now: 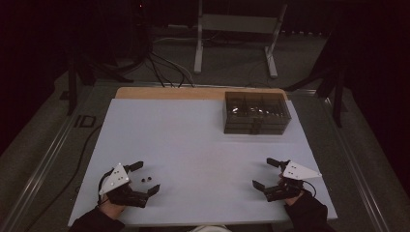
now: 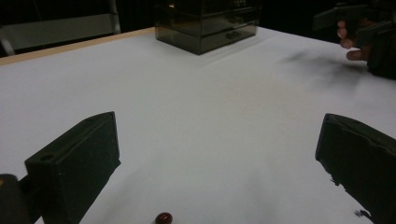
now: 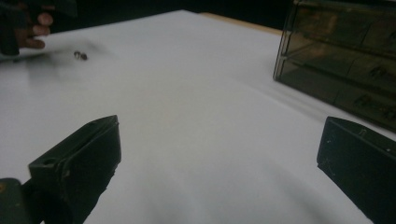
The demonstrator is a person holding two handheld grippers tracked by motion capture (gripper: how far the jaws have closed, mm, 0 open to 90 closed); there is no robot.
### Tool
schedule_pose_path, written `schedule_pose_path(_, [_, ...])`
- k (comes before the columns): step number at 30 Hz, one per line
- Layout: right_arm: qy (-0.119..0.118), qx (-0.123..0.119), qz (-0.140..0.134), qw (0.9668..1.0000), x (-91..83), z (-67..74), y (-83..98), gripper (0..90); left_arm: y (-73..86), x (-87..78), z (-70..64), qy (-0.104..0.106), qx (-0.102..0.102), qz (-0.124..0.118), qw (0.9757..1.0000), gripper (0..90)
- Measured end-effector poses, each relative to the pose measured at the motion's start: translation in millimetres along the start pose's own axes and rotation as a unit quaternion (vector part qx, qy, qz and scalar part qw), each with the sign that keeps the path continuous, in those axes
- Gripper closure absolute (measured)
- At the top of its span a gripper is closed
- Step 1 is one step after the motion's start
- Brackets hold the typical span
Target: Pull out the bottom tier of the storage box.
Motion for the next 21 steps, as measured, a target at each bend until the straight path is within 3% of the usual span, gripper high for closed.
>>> schedule_pose_path(9, [0.011,-0.015,0.009,0.9998,-0.1,4.1,2.9,0.0,-0.8,-1.9,-3.5,0.001,0.009,0.005,0.9999,0.9])
schedule_pose_path(17, [0.005,-0.016,0.022,0.9996,2.5,6.7,4.5,0.0,0.4,-2.5,-2.9,0.011,0.007,0.002,0.9999,0.9])
schedule_pose_path(21, [-0.014,-0.014,0.032,0.9993,4.5,8.6,3.6,0.0,-0.2,-4.3,-4.4,0.018,0.003,-0.006,0.9998,0.9])
Point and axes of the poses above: each handheld gripper's, and its own axes: x roughly forward along the jaws, y roughly out of its underside, z roughly to its left, the point moved 3 cm from there along x, roughly forward along the jaws, and after that the axes turned 14 degrees about x, right-handed, at the moved point
